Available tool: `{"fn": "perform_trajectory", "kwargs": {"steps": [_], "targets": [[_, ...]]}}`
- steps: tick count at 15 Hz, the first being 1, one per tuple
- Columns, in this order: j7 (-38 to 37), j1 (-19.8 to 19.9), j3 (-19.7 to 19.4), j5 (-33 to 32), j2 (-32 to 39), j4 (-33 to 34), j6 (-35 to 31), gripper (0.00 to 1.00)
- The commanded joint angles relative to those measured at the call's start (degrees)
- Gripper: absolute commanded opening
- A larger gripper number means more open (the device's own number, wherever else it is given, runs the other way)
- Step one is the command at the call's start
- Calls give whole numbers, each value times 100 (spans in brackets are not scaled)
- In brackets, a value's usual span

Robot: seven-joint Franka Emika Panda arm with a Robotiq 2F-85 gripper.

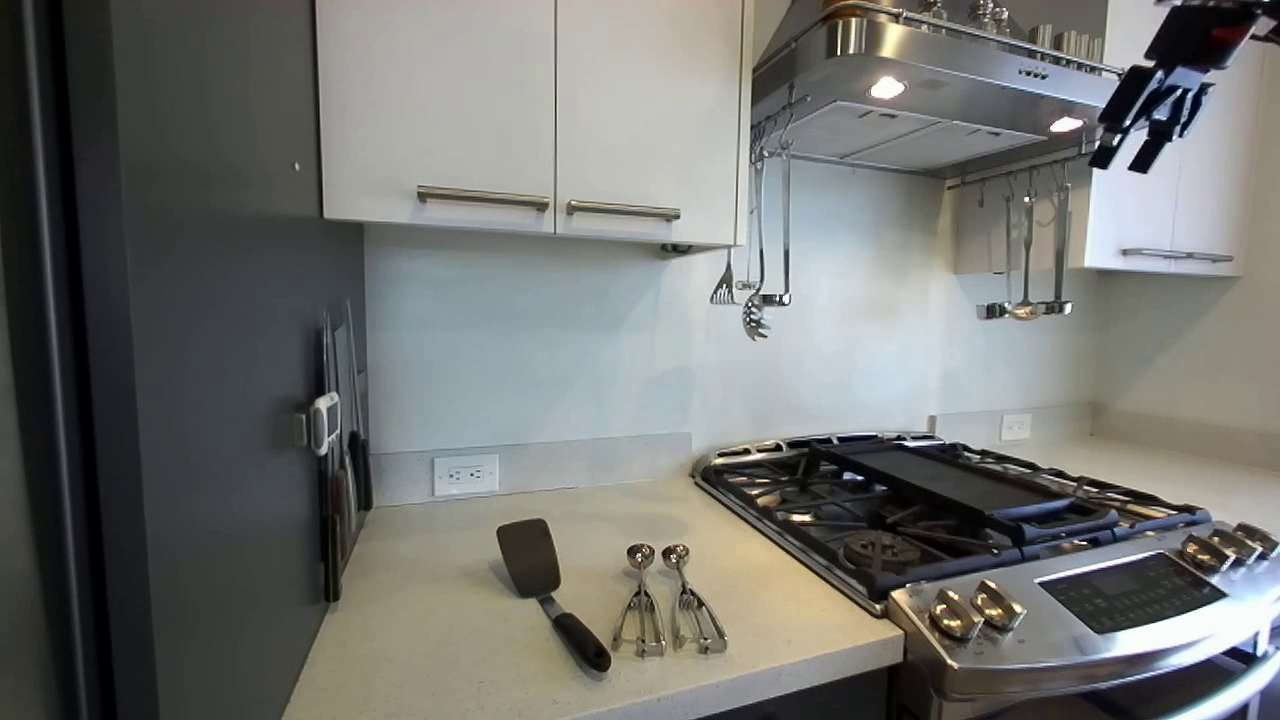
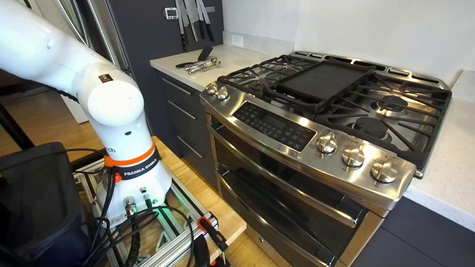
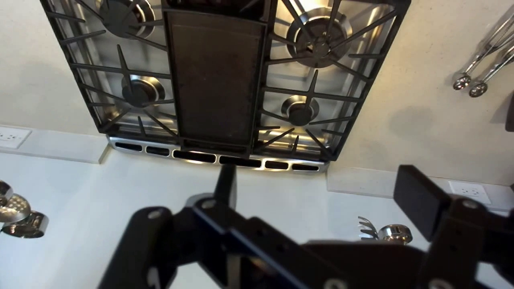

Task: Turn on the lights above the stove

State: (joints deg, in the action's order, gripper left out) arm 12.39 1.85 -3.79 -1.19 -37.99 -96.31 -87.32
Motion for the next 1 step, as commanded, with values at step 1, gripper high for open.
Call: {"fn": "perform_trajectory", "kwargs": {"steps": [1], "targets": [[-45, -99, -43, -53, 15, 22, 13, 100]]}}
